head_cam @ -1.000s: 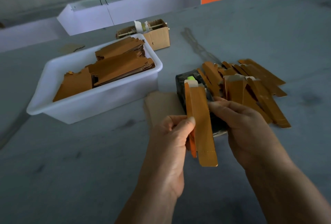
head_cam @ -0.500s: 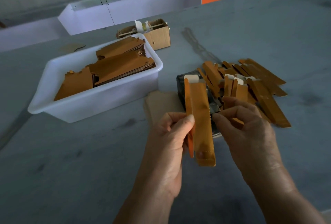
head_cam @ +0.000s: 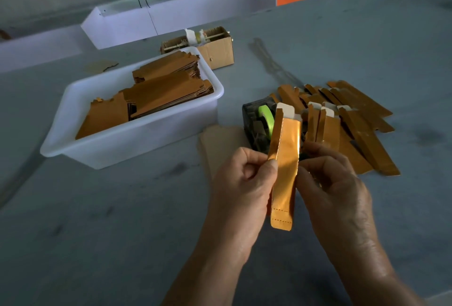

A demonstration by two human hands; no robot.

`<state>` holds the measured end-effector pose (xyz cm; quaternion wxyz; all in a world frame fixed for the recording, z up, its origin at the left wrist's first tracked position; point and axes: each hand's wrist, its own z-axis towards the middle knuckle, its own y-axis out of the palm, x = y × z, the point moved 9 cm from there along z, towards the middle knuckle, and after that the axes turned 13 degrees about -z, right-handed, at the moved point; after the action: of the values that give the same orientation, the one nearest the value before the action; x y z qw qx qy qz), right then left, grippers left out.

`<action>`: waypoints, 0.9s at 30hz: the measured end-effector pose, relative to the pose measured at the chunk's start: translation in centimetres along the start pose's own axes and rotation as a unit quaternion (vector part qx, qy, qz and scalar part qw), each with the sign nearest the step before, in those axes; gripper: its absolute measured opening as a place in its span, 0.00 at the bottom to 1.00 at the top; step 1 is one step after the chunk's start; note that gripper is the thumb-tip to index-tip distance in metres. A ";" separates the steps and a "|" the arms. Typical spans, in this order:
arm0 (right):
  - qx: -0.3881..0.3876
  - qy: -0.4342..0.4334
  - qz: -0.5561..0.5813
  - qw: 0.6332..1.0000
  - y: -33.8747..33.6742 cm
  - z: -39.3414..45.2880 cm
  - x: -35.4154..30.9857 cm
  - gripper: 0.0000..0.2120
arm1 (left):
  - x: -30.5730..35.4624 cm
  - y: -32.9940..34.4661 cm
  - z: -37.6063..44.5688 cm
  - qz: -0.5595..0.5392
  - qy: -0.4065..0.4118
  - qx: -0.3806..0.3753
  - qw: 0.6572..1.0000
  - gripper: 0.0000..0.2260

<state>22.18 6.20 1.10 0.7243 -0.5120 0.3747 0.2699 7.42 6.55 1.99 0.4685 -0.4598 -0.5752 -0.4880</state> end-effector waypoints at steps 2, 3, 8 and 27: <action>-0.002 0.002 0.000 1.000 0.1 0.0 0.3 0.08 | 0.3 0.0 0.1 0.062 0.016 0.001 0.998 0.04; -0.002 -0.002 -0.012 1.000 0.1 0.0 0.2 0.07 | 0.4 0.0 0.1 0.084 0.019 0.002 0.996 0.03; 0.001 -0.054 -0.118 0.992 -0.2 0.8 -0.9 0.05 | 0.7 0.1 0.1 0.132 0.028 0.010 0.991 0.03; -0.246 -0.053 0.160 0.955 -0.1 -0.5 -4.0 0.10 | 1.0 -0.9 -1.5 0.045 -0.020 0.003 0.999 0.06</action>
<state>19.88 5.65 4.34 0.5419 -0.5929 0.3350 0.4926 6.51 5.05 2.97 0.4800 -0.4934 -0.5648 -0.4552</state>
